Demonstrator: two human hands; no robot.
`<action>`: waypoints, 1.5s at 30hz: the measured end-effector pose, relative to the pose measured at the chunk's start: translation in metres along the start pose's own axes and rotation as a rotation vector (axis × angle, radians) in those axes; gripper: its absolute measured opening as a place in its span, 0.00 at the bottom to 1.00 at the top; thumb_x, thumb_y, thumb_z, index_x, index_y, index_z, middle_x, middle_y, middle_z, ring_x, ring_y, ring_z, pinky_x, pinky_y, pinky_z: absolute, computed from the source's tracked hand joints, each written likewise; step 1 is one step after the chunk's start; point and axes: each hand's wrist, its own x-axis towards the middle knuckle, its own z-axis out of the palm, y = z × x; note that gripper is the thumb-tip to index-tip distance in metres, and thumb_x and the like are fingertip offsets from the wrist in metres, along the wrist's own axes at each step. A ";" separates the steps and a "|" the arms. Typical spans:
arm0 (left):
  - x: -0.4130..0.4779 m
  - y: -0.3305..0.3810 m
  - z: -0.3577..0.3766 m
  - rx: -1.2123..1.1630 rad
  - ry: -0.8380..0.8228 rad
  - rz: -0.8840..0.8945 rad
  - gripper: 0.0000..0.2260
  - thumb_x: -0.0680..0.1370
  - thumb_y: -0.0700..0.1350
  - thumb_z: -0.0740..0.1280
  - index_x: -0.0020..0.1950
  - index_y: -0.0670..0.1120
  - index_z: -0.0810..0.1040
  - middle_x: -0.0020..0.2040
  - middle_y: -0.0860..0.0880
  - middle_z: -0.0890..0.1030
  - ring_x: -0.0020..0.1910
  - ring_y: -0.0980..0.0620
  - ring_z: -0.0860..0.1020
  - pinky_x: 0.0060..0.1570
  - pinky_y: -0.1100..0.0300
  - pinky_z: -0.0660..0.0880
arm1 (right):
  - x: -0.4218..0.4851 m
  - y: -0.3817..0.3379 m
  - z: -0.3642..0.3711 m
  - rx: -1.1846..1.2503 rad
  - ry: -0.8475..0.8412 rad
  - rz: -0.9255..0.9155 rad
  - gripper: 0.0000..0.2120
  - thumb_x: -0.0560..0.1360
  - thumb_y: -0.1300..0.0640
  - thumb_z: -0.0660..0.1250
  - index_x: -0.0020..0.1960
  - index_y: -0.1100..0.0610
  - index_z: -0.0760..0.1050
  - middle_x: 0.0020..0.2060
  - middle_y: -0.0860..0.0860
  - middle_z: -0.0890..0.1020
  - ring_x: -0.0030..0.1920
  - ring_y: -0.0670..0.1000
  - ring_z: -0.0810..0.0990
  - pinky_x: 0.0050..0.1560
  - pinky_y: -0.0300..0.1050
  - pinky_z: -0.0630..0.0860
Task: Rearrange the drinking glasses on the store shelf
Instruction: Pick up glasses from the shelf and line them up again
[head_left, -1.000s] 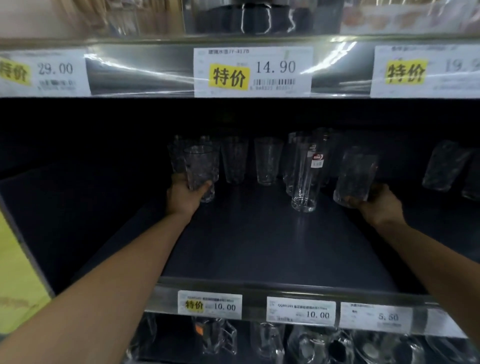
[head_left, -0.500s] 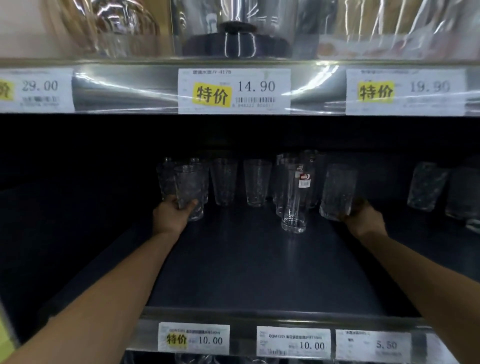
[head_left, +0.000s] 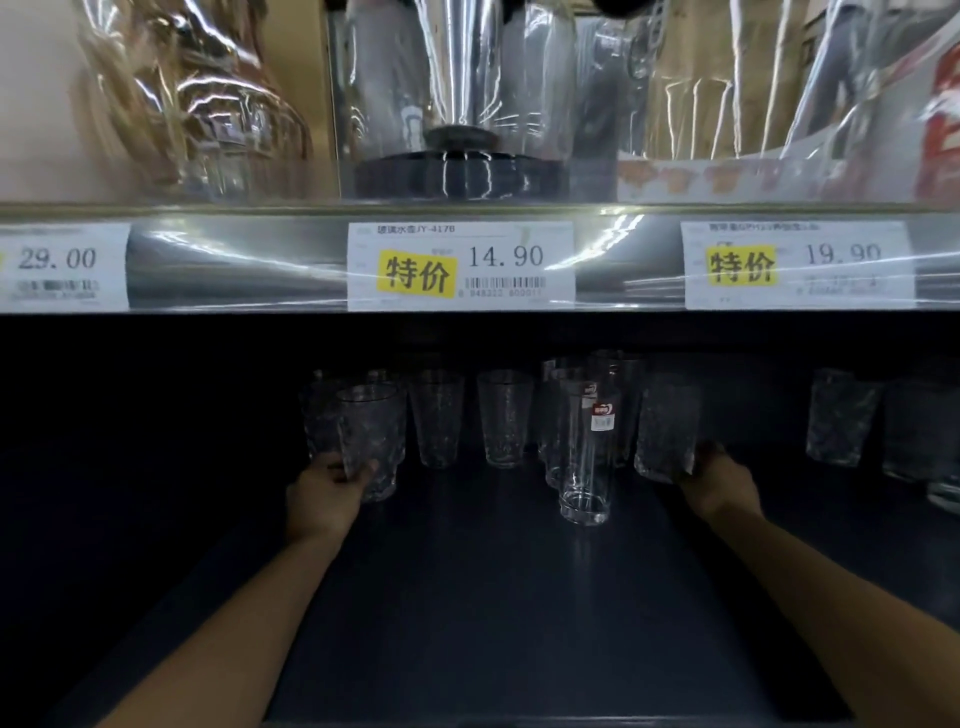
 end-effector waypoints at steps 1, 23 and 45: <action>0.001 0.000 0.000 0.008 -0.003 0.006 0.17 0.77 0.47 0.72 0.61 0.39 0.78 0.56 0.41 0.82 0.54 0.44 0.79 0.50 0.60 0.72 | 0.002 0.000 0.001 -0.003 0.006 0.001 0.19 0.79 0.53 0.65 0.66 0.60 0.69 0.59 0.63 0.79 0.56 0.63 0.79 0.47 0.47 0.74; 0.001 -0.001 0.003 0.118 -0.052 0.027 0.21 0.80 0.52 0.66 0.71 0.43 0.74 0.60 0.40 0.82 0.61 0.41 0.78 0.51 0.61 0.69 | 0.024 0.007 0.012 -0.074 0.047 0.015 0.14 0.80 0.53 0.62 0.62 0.60 0.72 0.57 0.63 0.80 0.55 0.63 0.80 0.49 0.49 0.76; 0.006 -0.003 0.006 0.132 -0.015 -0.022 0.18 0.79 0.52 0.69 0.64 0.42 0.78 0.56 0.41 0.83 0.56 0.41 0.79 0.50 0.58 0.74 | 0.035 0.007 0.017 -0.124 -0.008 0.125 0.22 0.80 0.44 0.62 0.66 0.58 0.74 0.65 0.61 0.74 0.59 0.62 0.76 0.59 0.54 0.74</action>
